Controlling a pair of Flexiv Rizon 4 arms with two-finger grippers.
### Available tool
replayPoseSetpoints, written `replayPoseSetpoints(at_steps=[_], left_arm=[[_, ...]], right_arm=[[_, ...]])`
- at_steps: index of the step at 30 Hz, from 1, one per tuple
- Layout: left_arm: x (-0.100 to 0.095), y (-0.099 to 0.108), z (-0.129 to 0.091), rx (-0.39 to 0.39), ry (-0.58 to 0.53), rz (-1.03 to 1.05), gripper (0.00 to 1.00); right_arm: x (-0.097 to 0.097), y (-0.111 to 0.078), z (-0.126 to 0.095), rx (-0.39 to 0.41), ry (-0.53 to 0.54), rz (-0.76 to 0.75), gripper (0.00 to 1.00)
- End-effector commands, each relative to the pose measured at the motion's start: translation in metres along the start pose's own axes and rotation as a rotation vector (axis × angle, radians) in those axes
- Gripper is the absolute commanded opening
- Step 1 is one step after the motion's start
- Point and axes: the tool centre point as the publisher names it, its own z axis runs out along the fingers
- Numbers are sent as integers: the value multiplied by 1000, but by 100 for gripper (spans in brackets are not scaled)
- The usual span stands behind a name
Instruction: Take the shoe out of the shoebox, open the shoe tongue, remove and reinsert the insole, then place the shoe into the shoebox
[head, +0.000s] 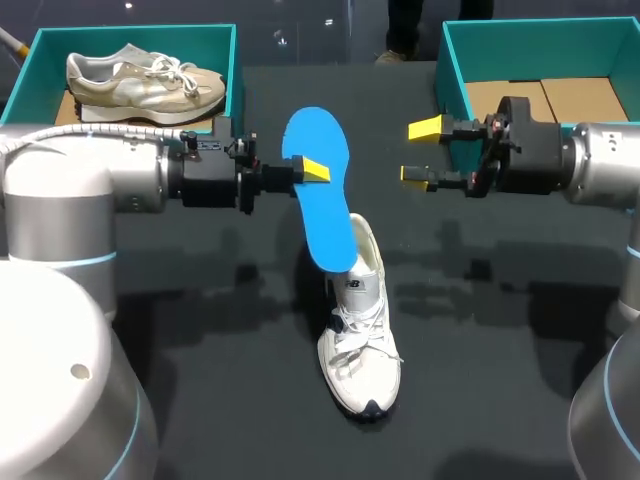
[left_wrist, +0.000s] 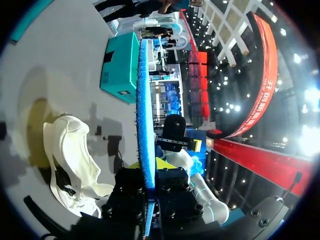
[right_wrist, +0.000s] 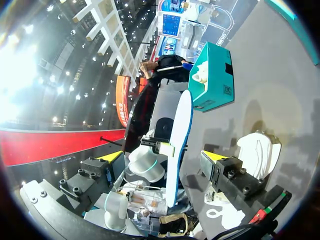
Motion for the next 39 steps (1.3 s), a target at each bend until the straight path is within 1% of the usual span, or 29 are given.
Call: replayPoseSetpoints(at_steps=[1, 7, 10, 14, 21, 26, 36, 39], left_arm=[[-6, -7, 14, -8, 9, -24, 0], [-7, -8, 16, -9, 10, -30, 0], [-7, -8, 16, -9, 10, -30, 0], [-7, -8, 16, -9, 10, -30, 0], [-7, -8, 16, -9, 10, -30, 0], [-7, -8, 16, -9, 10, -30, 0], [-7, -8, 16, -9, 10, -30, 0], [-7, -8, 16, -9, 10, -30, 0]], right_arm=[[0, 1, -2, 17, -23, -15, 100], [5, 3, -15, 100, -142, -39, 100], [12, 4, -20, 134, -211, -39, 100], [24, 5, -19, 162, -319, -41, 100], [45, 8, -4, 207, -585, -50, 100], [58, 9, 6, 226, -747, -66, 100], [85, 6, 37, 275, -999, -104, 100], [91, 4, 48, 277, -1066, -104, 100]])
